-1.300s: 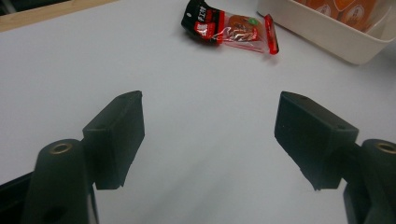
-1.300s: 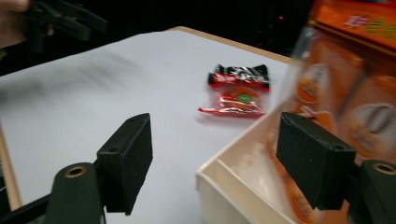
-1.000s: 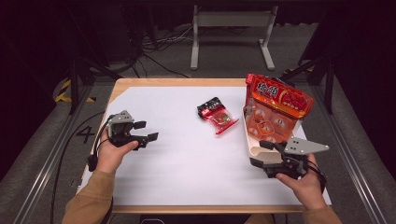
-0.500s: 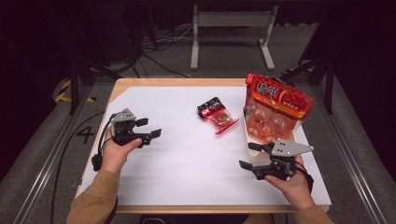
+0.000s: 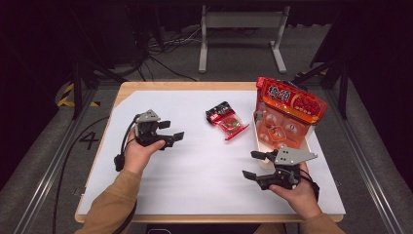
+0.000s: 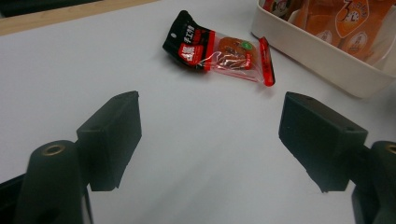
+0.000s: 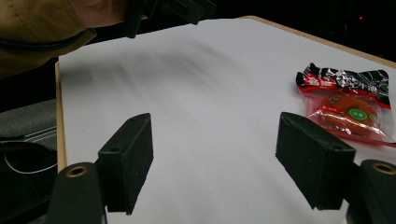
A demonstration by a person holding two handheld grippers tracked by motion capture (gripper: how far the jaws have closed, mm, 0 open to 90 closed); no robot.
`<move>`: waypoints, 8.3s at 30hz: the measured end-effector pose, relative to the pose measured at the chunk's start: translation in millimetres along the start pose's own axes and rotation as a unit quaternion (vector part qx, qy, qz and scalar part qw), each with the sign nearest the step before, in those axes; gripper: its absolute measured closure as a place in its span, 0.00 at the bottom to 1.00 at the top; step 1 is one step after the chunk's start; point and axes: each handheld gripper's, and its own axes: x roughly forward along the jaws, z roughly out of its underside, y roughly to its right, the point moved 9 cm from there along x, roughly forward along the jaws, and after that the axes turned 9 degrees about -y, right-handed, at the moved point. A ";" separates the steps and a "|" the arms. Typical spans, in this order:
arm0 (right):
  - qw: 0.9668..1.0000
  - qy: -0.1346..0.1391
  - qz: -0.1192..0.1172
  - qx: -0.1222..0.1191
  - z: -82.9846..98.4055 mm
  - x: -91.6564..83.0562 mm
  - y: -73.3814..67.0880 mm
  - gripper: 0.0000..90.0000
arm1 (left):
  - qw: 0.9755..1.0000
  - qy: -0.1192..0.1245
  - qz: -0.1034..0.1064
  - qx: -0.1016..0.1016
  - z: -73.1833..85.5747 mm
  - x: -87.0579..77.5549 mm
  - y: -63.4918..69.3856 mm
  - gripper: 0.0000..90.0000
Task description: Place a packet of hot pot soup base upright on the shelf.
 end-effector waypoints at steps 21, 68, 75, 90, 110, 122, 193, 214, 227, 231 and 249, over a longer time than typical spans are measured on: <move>1.000 -0.004 0.004 0.003 5.3 6.7 -1.7 0.31 | 1.000 -0.006 0.021 -0.021 -40.0 63.9 -9.2 0.24; 1.000 0.006 -0.004 0.002 8.5 -13.0 -4.2 0.30 | 0.993 -0.097 0.035 -0.059 -62.9 162.7 -13.9 0.30; 1.000 0.005 -0.005 0.003 8.7 -12.2 -3.8 0.30 | 0.991 -0.117 0.017 -0.058 -58.4 168.4 -14.9 0.38; 1.000 0.008 -0.010 0.006 9.3 -14.2 -4.0 0.30 | 0.994 -0.097 -0.005 -0.040 -68.5 181.1 -20.4 0.49; 1.000 0.004 -0.006 0.008 11.4 -12.9 -0.6 0.30 | 0.999 -0.015 0.008 0.038 -92.4 140.7 1.1 1.00; 1.000 0.008 0.000 0.009 8.8 -14.7 2.9 0.30 | 0.997 0.022 0.053 0.061 -105.9 108.2 34.4 1.00; 0.998 -0.001 -0.048 -0.036 -11.4 -53.2 -31.3 0.48 | 0.956 0.113 0.174 0.210 -149.8 24.0 214.5 1.00; 0.995 -0.022 -0.080 -0.048 -5.4 -52.7 -37.2 0.48 | 0.952 0.124 0.202 0.195 -153.5 54.3 224.4 1.00; 0.997 -0.008 -0.070 -0.040 -4.3 -69.4 -29.0 0.48 | 0.945 0.132 0.225 0.196 -152.0 67.0 236.4 1.00; 0.997 0.005 -0.072 -0.037 -5.2 -76.9 -28.1 0.48 | 0.945 0.128 0.227 0.200 -151.2 73.3 240.2 1.00; 0.996 0.012 -0.080 -0.036 -6.6 -79.2 -30.4 0.47 | 0.944 0.107 0.238 0.203 -139.8 99.5 249.5 1.00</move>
